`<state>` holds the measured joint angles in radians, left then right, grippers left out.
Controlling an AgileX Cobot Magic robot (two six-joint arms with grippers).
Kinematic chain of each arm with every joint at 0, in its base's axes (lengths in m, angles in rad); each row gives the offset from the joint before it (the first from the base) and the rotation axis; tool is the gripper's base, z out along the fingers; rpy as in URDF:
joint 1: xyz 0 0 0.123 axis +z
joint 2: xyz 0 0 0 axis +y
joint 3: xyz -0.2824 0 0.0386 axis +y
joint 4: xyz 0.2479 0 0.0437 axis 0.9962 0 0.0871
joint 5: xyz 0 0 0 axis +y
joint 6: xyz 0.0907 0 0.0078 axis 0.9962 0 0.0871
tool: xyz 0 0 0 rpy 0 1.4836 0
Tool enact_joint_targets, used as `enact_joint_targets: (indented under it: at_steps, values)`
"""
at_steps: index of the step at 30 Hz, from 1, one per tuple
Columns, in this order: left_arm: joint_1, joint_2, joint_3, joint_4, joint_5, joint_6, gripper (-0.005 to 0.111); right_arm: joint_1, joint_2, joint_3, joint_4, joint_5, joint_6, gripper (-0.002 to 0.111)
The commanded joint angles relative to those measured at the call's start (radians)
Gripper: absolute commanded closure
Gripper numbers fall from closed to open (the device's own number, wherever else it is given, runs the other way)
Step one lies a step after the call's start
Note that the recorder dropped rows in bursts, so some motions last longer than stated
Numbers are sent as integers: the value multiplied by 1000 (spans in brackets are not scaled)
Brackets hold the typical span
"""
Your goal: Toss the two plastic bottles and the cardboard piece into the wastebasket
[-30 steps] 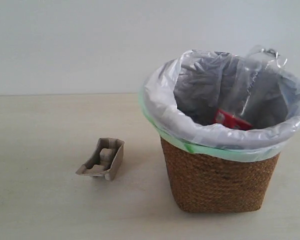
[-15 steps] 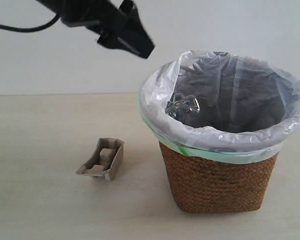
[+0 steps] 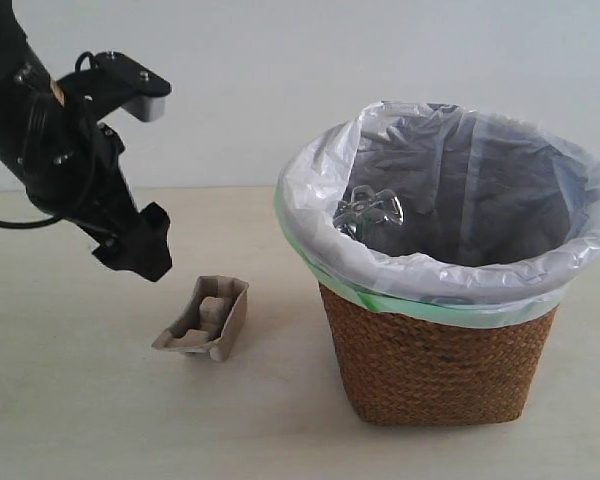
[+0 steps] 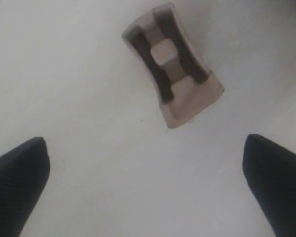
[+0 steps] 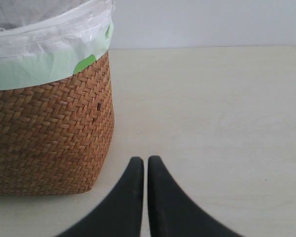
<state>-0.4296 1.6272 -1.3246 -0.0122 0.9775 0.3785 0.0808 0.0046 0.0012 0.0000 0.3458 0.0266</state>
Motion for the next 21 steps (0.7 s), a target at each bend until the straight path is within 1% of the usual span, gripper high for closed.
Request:
enact_joint_targets:
  at_steps: [1, 2, 6, 8, 12, 15, 18, 21]
  values:
    - [2, 10, 89, -116, -179, 13, 0, -6, -5, -1, -6, -8, -4, 108]
    - [2, 15, 99, -162, -216, 39, 0, -6, -5, -1, -6, -8, -4, 108]
    - [2, 67, 109, -287, -275, 121, 0, -6, -5, -1, -6, -8, -4, 108]
    - [2, 108, 109, -315, -298, 150, 0, -6, -5, -1, -6, -8, -4, 108]
    - [2, 186, 109, -291, -345, 159, 0, -6, -5, -1, -6, -8, -4, 108]
    - [2, 231, 109, -288, -401, 157, 0, -6, -5, -1, -6, -8, -4, 108]
    - [2, 273, 109, -291, -495, 145, 0, -6, -5, -1, -6, -8, -4, 108]
    - [-1, 307, 109, -291, -529, 145, 0, -6, -5, -1, -6, -8, -4, 108]
